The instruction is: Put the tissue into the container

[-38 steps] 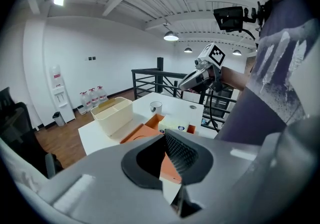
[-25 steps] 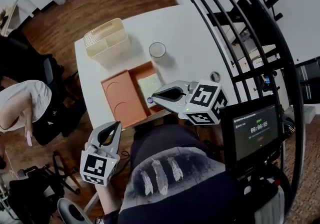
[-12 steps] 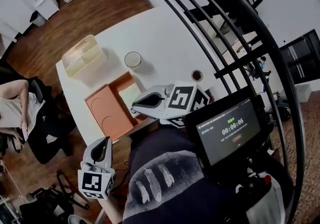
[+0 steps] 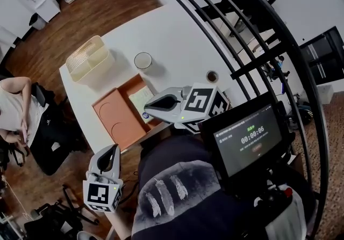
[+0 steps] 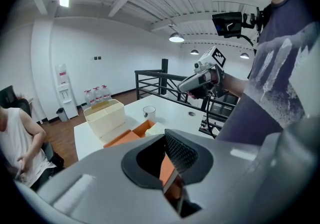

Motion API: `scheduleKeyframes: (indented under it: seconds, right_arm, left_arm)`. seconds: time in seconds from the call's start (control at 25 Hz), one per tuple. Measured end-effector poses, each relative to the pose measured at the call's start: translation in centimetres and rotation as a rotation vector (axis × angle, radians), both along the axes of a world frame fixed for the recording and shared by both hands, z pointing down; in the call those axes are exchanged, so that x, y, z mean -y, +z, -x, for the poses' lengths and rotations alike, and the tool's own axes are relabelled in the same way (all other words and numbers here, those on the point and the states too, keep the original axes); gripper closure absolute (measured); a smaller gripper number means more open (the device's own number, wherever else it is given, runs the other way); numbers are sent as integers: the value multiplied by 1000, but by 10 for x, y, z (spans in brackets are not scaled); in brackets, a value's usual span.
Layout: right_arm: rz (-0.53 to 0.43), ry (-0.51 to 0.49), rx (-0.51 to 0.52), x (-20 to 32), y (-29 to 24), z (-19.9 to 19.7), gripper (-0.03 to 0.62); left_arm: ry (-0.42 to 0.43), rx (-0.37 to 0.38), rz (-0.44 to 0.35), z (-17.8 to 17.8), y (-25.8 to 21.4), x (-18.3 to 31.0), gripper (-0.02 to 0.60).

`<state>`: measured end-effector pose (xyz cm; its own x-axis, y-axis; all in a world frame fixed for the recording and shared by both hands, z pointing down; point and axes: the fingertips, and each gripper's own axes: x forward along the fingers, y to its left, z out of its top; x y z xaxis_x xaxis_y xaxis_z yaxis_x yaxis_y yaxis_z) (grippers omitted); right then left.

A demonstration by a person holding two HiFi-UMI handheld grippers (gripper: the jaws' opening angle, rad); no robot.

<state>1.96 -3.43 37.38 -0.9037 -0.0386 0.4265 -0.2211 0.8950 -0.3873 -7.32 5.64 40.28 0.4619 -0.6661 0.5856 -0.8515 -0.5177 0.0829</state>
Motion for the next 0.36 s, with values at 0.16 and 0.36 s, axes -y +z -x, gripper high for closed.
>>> scheduleKeyframes:
  seconds: [0.16,0.36]
  right_arm:
    - [2,7,-5,-2,1,3,591]
    - [10,11,-7,-4,8,10,591]
  left_arm:
    - [13,5,-6,5,-1,-2,568]
    - [3,-5,0,11,3,-5,568]
